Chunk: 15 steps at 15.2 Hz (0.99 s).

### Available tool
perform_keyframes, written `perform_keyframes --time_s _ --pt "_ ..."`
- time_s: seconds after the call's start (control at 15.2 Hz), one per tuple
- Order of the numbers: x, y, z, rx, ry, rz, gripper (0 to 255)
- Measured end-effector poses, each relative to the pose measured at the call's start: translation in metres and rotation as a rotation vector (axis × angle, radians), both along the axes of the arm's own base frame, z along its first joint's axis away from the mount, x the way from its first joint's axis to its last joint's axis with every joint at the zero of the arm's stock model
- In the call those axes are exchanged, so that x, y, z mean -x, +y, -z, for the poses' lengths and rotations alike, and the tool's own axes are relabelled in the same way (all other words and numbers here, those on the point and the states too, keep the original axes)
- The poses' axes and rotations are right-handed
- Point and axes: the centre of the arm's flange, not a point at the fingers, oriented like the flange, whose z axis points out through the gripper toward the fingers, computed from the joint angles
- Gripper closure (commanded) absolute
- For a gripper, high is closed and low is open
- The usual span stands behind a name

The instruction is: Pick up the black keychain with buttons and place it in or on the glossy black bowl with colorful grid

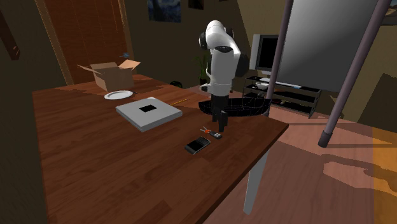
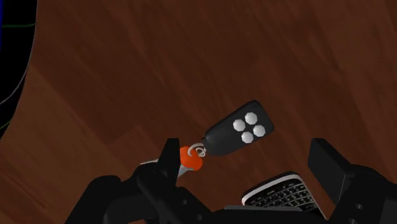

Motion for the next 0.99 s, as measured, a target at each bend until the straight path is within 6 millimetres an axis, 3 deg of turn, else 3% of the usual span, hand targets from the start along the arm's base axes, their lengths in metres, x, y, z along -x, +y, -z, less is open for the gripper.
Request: perform_keyframes --time_s 0.4,0.79,0.86,0.99 --pt "0.000 0.002 0.031 0.000 0.000 0.003 0" --pt "-0.001 0.002 0.035 0.000 0.000 0.003 0" --pt "-0.001 0.002 0.035 0.000 0.000 0.003 255" --pt "-0.001 0.002 0.035 0.000 0.000 0.003 255"
